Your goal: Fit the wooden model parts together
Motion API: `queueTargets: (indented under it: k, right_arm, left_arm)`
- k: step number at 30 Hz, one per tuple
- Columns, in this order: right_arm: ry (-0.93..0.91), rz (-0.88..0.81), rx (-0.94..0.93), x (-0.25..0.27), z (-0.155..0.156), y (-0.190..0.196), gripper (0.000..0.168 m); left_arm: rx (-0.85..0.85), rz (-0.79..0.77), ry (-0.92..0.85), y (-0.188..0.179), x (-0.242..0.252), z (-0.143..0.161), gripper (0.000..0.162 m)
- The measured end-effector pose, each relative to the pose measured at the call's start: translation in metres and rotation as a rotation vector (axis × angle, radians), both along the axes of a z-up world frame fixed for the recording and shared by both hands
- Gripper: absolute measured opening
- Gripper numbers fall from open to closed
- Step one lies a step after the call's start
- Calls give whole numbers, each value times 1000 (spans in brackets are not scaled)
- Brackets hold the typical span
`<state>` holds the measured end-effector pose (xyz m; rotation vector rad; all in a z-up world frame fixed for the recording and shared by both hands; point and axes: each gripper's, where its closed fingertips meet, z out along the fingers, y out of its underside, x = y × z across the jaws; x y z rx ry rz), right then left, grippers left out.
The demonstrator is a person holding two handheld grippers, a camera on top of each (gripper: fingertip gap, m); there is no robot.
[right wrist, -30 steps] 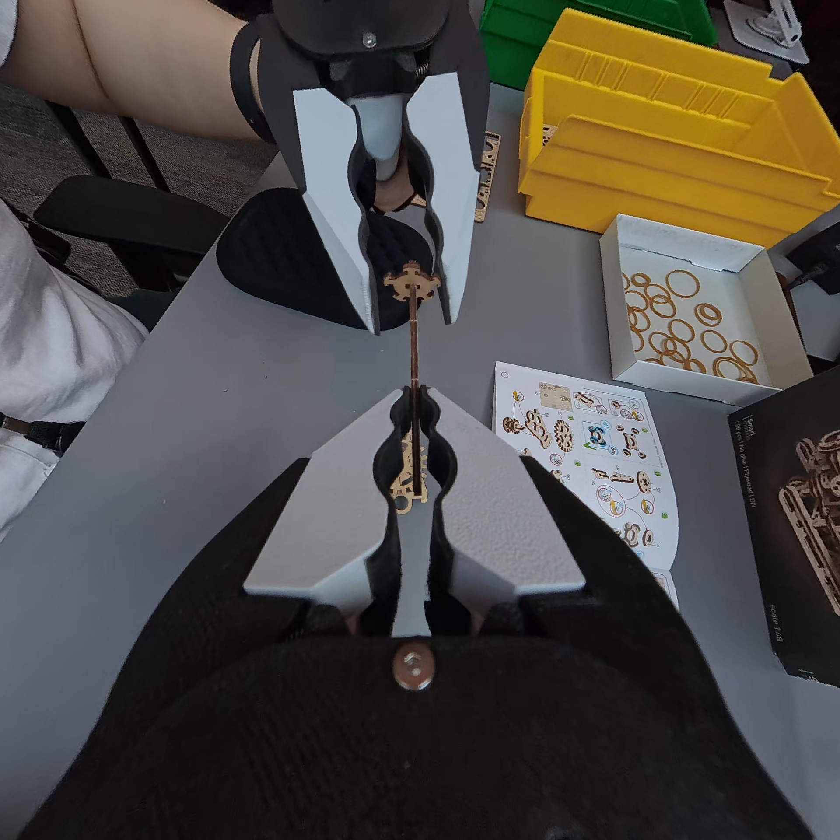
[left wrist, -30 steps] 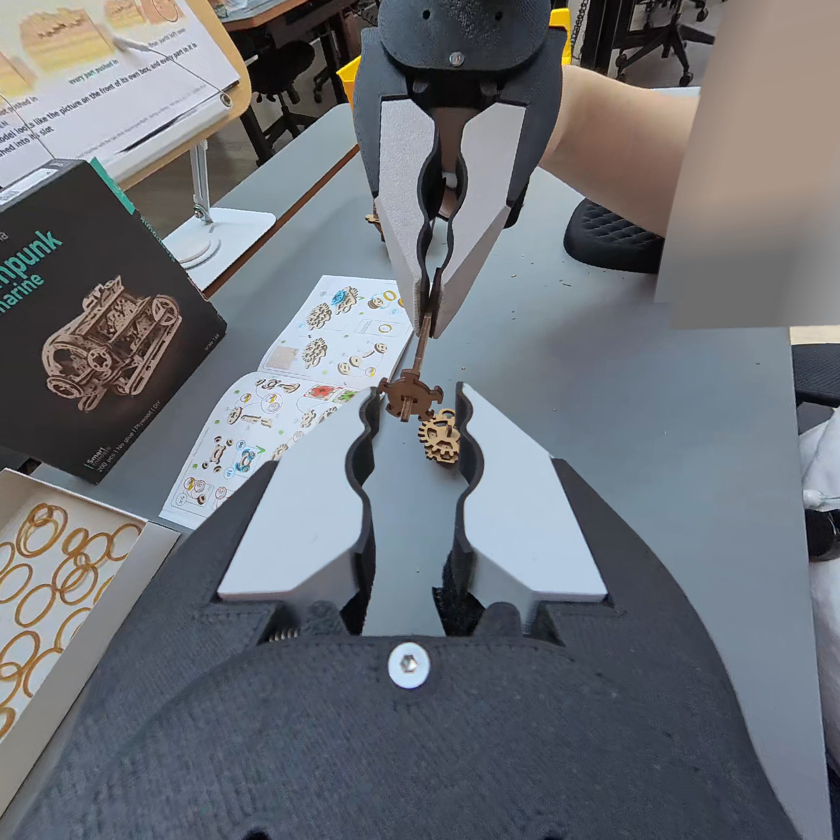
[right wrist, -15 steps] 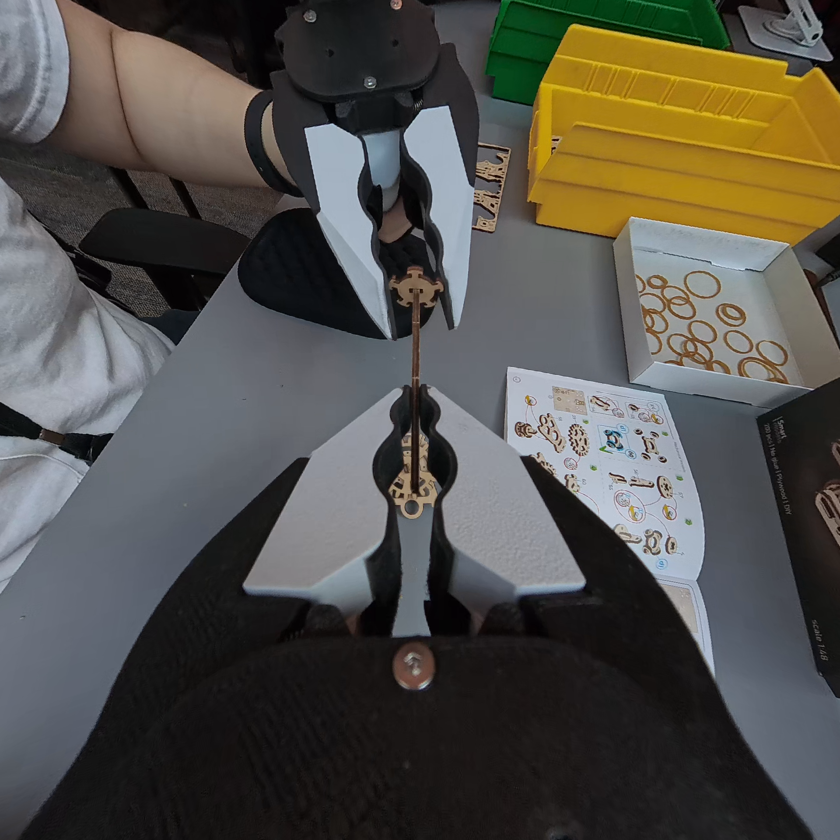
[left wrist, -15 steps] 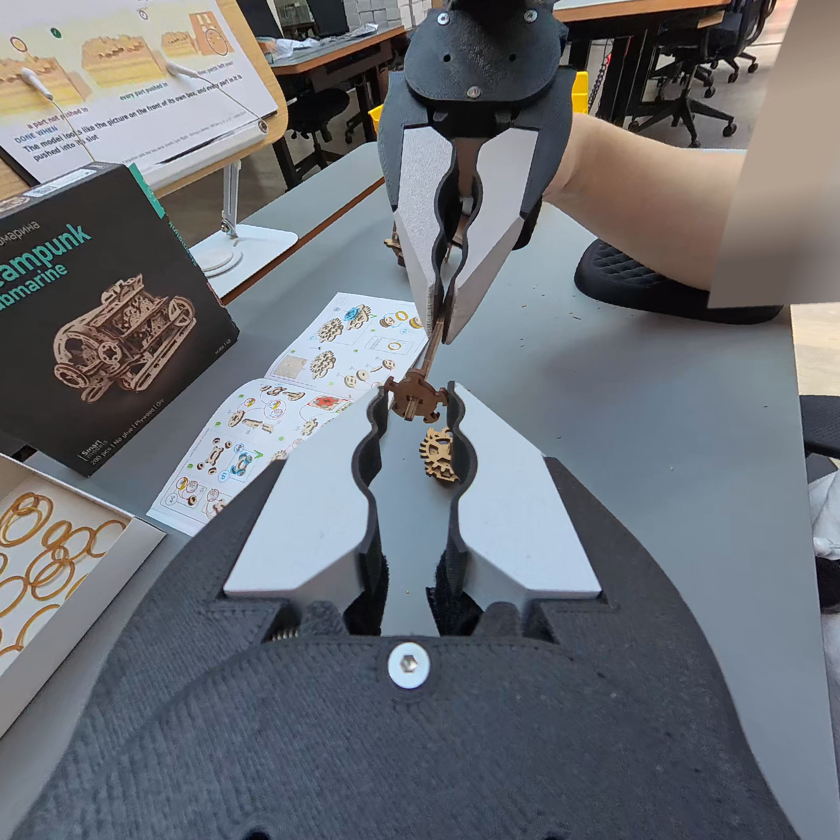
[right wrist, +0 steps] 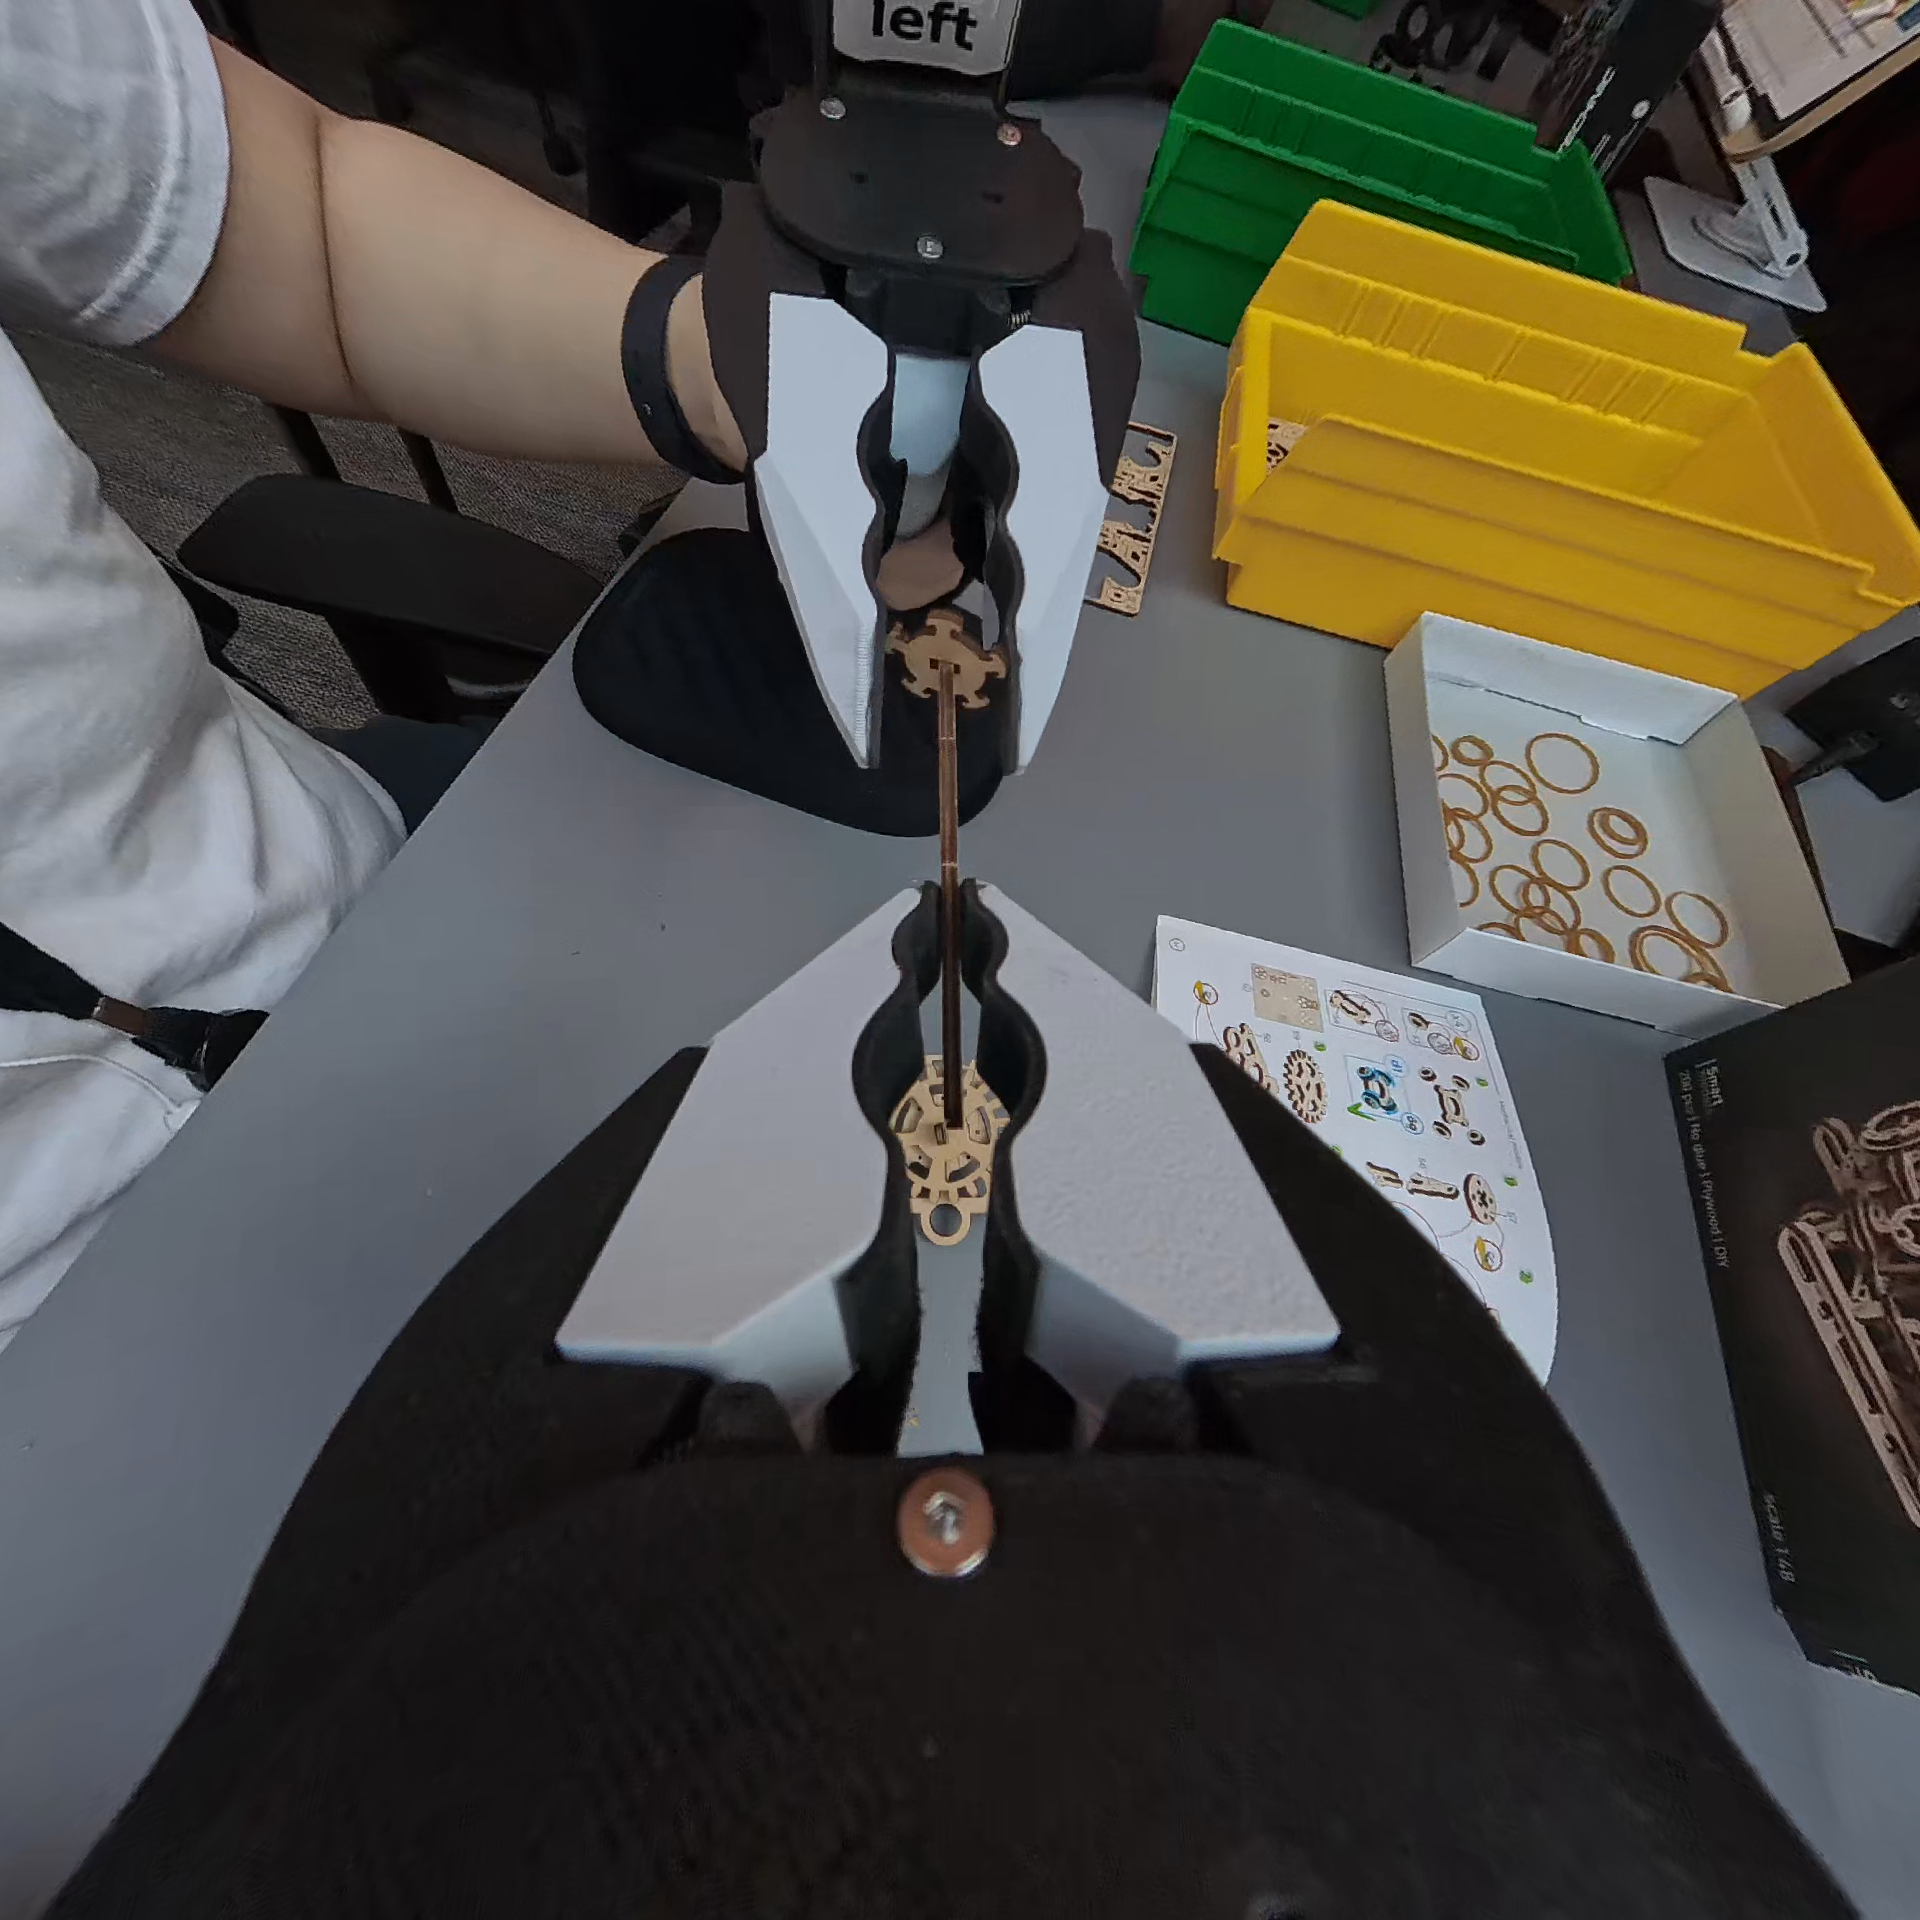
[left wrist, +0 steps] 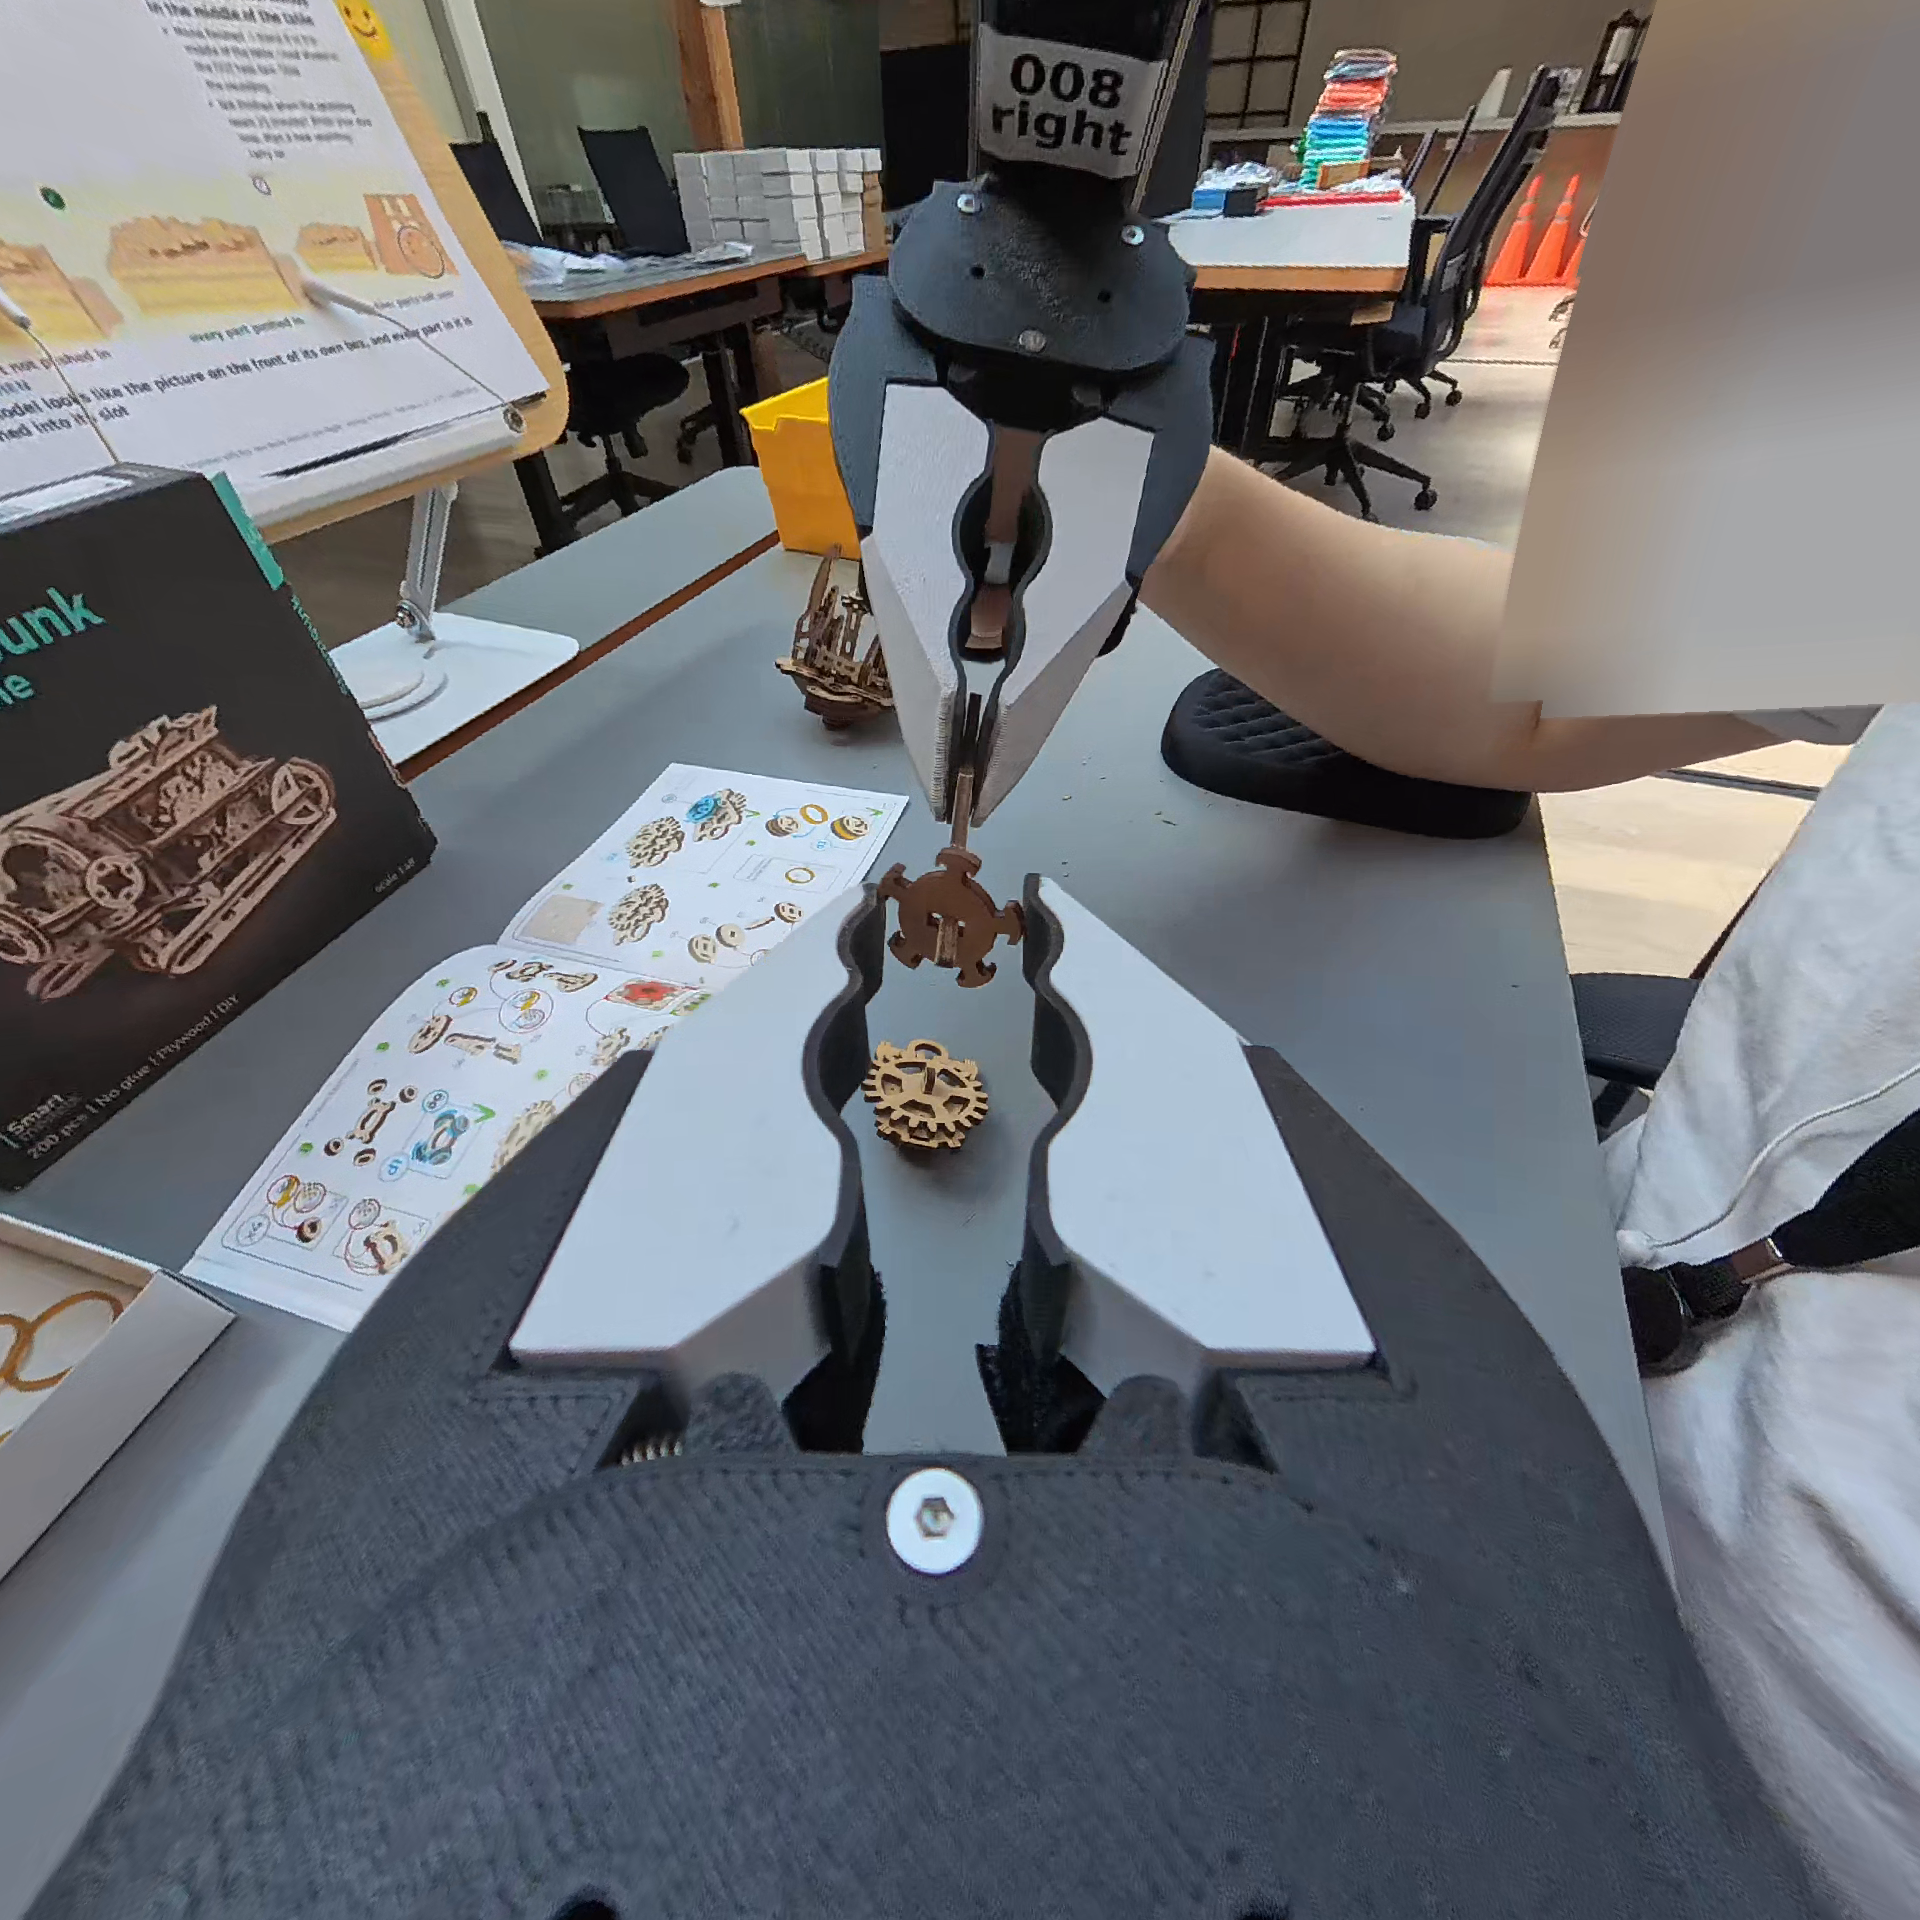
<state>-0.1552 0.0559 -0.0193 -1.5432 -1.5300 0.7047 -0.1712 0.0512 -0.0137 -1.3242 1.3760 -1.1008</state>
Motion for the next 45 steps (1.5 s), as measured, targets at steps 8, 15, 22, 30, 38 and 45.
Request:
queueTargets:
  k: [8,15,22,30,38,45]
  right_arm:
    - [19,-36,-18,0,-4,9,0]
    - [84,-135,77,8,10,27,1]
    - [-417,-211,-290,107,-79,20,1]
    - [-576,-271,-413,148,-123,21,27]
    - [-140,-114,211,72,-2,29,33]
    - [-200,75,356,24,10,-20,41]
  left_arm:
    - [40,90,15,15,-1,-4,23]
    - [10,219,-116,39,-32,21,23]
    - [17,166,5,30,-36,-9,23]
    - [-87,44,-12,10,-6,-28,23]
    - [-485,-195,-50,-24,29,-20,23]
    - [-839,-376,-156,-40,57,3,23]
